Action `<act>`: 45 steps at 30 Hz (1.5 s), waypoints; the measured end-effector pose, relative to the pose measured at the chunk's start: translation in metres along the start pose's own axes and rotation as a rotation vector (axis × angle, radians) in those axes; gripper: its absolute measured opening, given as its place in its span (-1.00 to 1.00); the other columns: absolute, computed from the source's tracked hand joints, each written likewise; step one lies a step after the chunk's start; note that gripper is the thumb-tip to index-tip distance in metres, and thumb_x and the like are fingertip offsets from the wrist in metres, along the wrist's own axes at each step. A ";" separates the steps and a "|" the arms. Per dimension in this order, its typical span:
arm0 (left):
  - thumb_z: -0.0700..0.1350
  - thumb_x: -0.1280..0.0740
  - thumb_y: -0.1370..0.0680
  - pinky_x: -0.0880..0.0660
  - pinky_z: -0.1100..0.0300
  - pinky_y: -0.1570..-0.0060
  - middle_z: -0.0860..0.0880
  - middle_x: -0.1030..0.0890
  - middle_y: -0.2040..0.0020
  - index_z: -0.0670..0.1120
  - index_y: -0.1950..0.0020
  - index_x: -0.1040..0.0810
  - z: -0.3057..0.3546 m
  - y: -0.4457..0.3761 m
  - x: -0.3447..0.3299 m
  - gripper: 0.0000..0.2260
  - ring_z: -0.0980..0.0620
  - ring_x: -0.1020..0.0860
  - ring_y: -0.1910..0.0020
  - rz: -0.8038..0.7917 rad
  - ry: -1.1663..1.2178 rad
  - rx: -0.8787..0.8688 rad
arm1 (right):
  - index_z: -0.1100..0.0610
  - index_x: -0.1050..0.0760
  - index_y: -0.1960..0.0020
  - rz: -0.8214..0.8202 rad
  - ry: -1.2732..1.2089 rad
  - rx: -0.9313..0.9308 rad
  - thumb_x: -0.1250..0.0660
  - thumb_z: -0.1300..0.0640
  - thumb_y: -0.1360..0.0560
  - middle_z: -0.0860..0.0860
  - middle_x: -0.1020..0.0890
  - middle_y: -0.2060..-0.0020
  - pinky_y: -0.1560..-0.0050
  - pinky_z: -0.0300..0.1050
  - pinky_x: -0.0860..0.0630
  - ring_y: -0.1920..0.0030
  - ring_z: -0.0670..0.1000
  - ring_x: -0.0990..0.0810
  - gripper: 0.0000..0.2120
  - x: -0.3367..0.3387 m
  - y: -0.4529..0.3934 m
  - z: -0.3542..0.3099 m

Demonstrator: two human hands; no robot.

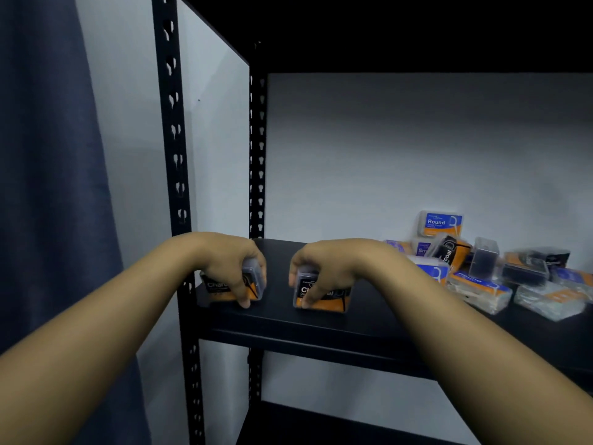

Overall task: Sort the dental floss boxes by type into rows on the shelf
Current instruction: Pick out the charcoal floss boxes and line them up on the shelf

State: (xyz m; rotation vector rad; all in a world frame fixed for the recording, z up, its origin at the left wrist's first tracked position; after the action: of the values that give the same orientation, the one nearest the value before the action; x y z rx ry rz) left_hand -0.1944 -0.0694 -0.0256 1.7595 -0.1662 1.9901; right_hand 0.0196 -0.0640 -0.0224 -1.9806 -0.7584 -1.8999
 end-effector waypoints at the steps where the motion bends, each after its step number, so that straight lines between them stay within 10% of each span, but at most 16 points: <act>1: 0.04 -0.63 -0.32 -0.59 0.04 -0.20 0.25 -0.70 0.01 0.23 0.01 -0.69 0.000 0.000 0.001 -0.71 0.20 -0.65 -0.01 0.000 -0.011 0.005 | -0.15 -0.54 -0.17 0.009 -0.004 0.006 -0.58 -0.11 -0.38 -0.13 -0.64 -0.03 -0.02 0.07 -0.67 -0.01 0.02 -0.66 -0.59 -0.003 -0.002 -0.003; 24: -0.01 -0.62 -0.35 -0.48 0.20 0.20 0.12 -0.67 0.13 0.03 -0.10 -0.63 -0.005 -0.007 0.002 -0.63 0.04 -0.63 0.14 0.080 0.007 0.047 | 0.01 -0.54 -0.20 0.139 -0.009 -0.083 -0.52 -0.19 -0.41 0.00 -0.65 -0.11 -0.16 0.02 -0.57 -0.09 0.09 -0.61 -0.53 -0.022 -0.020 -0.028; 45: -0.03 -0.66 -0.32 -0.52 0.21 0.12 0.23 -0.70 0.27 0.10 0.09 -0.68 -0.004 -0.013 0.004 -0.75 0.13 -0.65 0.20 0.083 0.068 0.051 | 0.02 -0.47 -0.08 0.112 -0.050 -0.071 -0.56 -0.19 -0.37 -0.11 -0.53 0.18 0.11 -0.10 -0.47 0.03 0.06 -0.59 -0.54 -0.017 -0.031 -0.034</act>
State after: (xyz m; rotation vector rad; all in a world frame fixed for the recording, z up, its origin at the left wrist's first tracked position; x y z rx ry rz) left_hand -0.1933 -0.0556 -0.0252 1.7391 -0.1702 2.1273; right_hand -0.0258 -0.0608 -0.0406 -2.0743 -0.5866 -1.8432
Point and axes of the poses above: each hand's wrist, its own y-axis away from the middle knuckle, its own x-axis out of the back of the hand, z = x × y, the point moved 1 cm from there along -y, towards the middle knuckle
